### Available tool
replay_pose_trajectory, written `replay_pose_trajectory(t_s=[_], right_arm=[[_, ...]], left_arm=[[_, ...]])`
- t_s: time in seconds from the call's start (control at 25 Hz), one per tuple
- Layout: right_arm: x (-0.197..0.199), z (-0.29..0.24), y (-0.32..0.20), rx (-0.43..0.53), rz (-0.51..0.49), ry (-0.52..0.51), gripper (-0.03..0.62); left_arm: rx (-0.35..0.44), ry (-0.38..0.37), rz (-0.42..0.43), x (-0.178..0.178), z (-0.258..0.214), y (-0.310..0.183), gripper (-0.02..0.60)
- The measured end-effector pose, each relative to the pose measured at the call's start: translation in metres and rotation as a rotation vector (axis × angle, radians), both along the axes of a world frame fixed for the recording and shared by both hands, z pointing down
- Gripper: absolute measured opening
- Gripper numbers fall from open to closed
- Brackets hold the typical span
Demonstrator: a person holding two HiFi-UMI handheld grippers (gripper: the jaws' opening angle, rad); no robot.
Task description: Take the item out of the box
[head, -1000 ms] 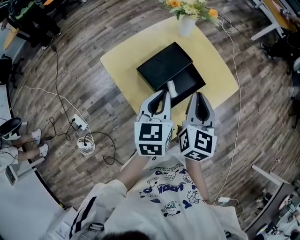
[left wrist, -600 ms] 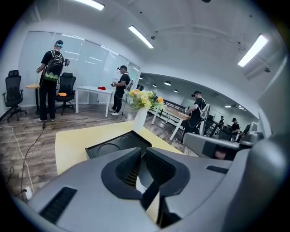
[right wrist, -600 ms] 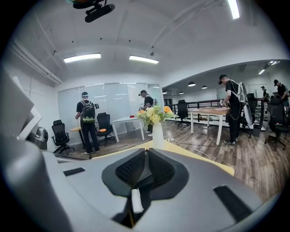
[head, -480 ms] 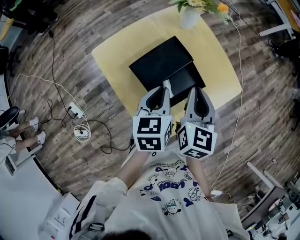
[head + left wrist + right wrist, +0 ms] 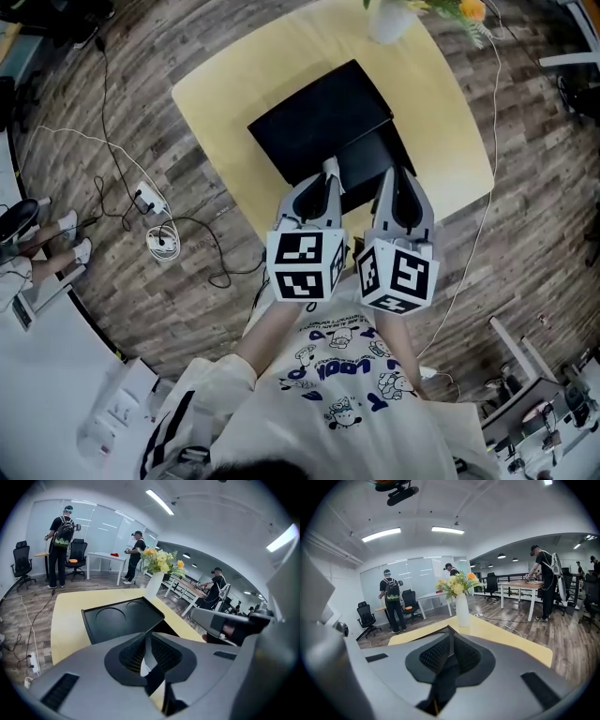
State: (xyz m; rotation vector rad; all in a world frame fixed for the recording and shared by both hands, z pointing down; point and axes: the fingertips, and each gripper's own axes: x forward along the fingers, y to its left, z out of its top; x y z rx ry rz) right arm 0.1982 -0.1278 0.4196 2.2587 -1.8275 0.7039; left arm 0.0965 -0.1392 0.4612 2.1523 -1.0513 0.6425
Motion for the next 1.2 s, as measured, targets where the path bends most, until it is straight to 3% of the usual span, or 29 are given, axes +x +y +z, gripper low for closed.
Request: replay_pose_trajectory(t_s=[0.72,1.2], right_arm=[[0.012,0.035,-0.005,-0.076,-0.035,-0.050,0.043],[0.028,0.052,-0.010,-0.105,-0.046,-0.079,0.043]], left_arm=[[-0.207,-0.046,-0.061,0.007,0.052,0.008,0.159],[-0.338,-0.141,-0.199,-0.002,0.085,0.010,0.229]])
